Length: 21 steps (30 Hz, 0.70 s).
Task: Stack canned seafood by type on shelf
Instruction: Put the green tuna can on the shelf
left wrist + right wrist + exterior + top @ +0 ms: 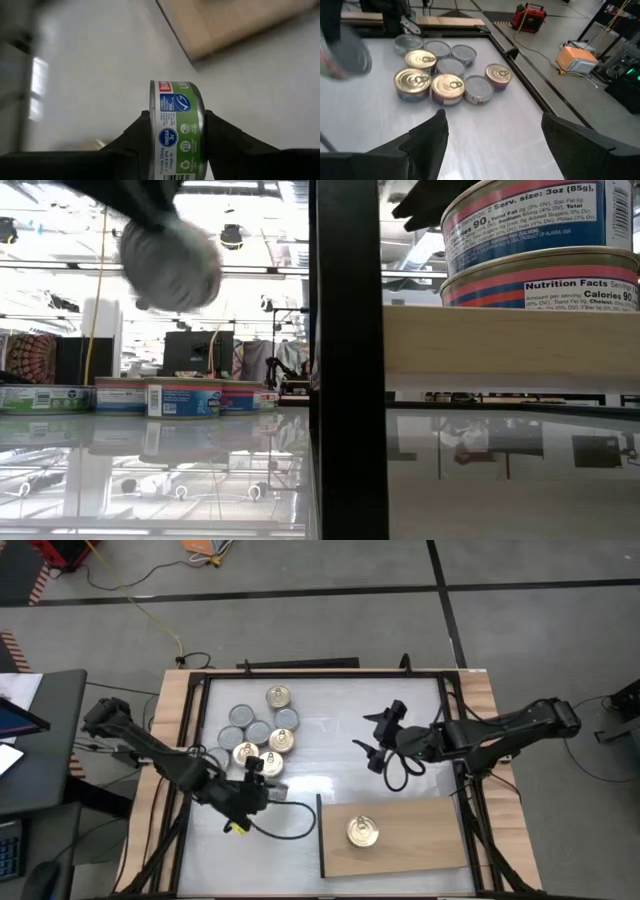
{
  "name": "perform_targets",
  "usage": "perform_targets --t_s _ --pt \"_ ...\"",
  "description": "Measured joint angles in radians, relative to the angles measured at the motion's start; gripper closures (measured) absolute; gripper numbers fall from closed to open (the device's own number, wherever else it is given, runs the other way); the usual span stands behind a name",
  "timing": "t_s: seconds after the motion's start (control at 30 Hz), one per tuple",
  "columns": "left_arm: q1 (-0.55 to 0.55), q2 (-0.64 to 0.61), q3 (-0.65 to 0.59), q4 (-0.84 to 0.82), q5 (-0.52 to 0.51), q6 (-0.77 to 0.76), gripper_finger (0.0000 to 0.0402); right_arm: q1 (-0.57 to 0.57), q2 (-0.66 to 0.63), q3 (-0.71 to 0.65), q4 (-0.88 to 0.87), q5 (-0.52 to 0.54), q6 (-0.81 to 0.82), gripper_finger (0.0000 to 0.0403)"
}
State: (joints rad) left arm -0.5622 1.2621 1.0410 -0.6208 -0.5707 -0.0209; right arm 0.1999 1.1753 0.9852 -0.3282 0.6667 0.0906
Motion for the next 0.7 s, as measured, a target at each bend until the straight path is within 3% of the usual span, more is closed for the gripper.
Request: perform_targets --t_s 0.1,0.2,0.33,0.47,0.7 --pt "-0.019 -0.032 -0.009 0.08 -0.146 0.102 0.0269 0.006 -0.014 0.0 -0.044 0.004 -0.001 0.0058" --pt "-0.007 -0.03 -0.013 0.179 -0.176 0.243 0.0269 -0.007 -0.021 0.0 -0.094 0.01 -0.009 0.0058" --pt "0.059 -0.001 -0.014 0.313 -0.114 0.405 0.0269 -0.027 -0.012 -0.011 -0.136 -0.012 -0.034 0.0058" --pt "0.159 0.015 -0.015 0.459 -0.02 0.539 0.0269 -0.03 -0.023 -0.101 -0.046 -0.012 -0.114 0.0058" --pt "0.338 0.016 -0.015 0.612 0.181 0.601 0.0269 0.06 -0.096 -0.242 0.16 -0.006 -0.205 0.0067"
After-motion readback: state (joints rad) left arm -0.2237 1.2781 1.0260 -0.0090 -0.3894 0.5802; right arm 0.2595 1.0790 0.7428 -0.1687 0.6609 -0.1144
